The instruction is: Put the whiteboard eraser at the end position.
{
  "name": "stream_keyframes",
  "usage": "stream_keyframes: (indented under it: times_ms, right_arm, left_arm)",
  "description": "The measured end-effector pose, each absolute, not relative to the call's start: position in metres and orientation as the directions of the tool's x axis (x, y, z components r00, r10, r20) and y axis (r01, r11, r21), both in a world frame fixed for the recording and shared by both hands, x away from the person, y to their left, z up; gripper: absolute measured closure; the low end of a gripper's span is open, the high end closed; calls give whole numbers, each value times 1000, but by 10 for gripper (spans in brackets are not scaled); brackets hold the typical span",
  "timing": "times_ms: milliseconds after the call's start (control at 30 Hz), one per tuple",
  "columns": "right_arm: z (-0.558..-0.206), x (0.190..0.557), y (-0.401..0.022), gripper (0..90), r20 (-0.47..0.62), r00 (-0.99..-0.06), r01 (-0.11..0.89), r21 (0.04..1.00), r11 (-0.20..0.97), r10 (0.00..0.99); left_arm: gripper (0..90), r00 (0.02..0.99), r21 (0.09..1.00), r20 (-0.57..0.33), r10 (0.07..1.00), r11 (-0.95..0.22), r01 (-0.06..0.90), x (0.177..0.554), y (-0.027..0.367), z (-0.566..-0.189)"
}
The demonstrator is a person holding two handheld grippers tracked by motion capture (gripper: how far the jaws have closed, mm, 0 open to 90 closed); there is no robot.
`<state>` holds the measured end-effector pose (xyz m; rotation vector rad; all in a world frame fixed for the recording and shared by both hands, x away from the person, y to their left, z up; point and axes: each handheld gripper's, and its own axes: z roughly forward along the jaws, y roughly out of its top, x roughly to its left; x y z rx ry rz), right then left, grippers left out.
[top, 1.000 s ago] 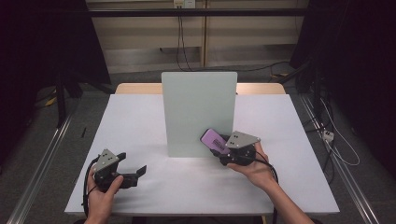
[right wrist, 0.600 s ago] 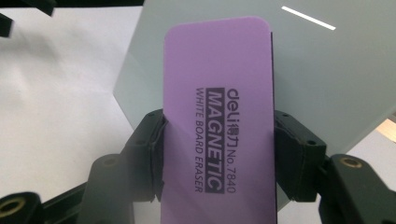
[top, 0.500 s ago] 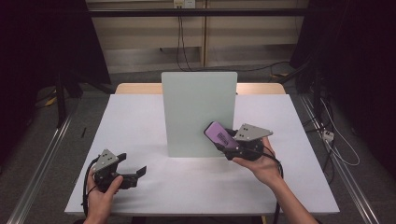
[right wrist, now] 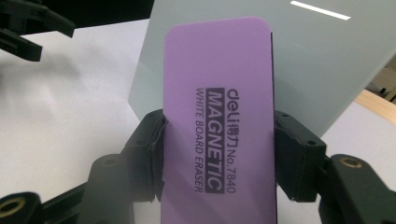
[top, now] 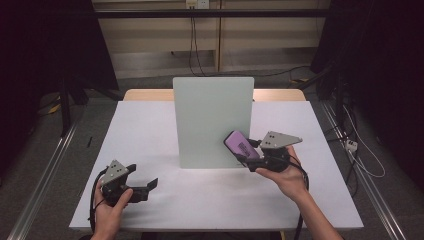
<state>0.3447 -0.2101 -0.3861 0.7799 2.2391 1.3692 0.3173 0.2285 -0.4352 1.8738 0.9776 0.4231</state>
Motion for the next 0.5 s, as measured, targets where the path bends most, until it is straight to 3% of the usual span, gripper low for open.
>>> stream_keyframes:
  times_ms: [500]
  right_arm:
    - [-387, 344, -196, 416, -4, -818, 331, 814, 477, 575]
  left_arm:
    - [54, 628, 865, -124, 769, -227, 448, 319, 230, -435]
